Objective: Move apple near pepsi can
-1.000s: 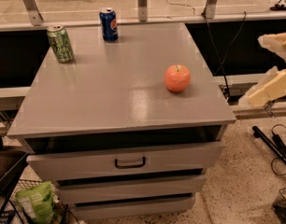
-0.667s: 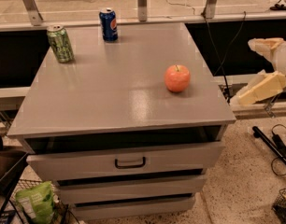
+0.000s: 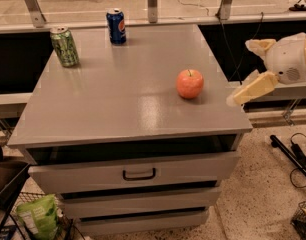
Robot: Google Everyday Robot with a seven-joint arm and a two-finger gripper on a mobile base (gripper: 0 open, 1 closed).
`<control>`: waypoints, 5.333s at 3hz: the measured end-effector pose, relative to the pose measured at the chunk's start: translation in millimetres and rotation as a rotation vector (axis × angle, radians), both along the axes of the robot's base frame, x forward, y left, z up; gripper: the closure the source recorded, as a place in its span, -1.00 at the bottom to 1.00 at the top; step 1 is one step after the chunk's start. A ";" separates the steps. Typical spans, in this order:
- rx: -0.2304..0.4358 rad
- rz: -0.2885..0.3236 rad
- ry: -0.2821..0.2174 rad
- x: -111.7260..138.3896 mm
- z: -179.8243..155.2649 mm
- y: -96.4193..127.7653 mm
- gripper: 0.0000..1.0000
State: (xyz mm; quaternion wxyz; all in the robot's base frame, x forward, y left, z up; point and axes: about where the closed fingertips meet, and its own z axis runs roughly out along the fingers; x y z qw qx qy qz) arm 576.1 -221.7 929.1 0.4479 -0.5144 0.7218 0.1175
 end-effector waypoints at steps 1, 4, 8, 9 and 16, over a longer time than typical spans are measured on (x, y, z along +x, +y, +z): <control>-0.014 0.025 0.058 23.6 -16.4 17.3 -1.00; 0.052 0.125 0.175 39.5 -49.7 51.6 -1.00; 0.182 0.193 0.188 66.7 -78.6 81.5 -1.00; 0.241 0.232 0.162 75.7 -75.1 90.0 -1.00; 0.243 0.222 0.148 90.8 -59.8 107.6 1.00</control>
Offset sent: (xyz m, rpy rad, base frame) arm 0.0471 0.0535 -0.0499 0.0170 0.1940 0.1162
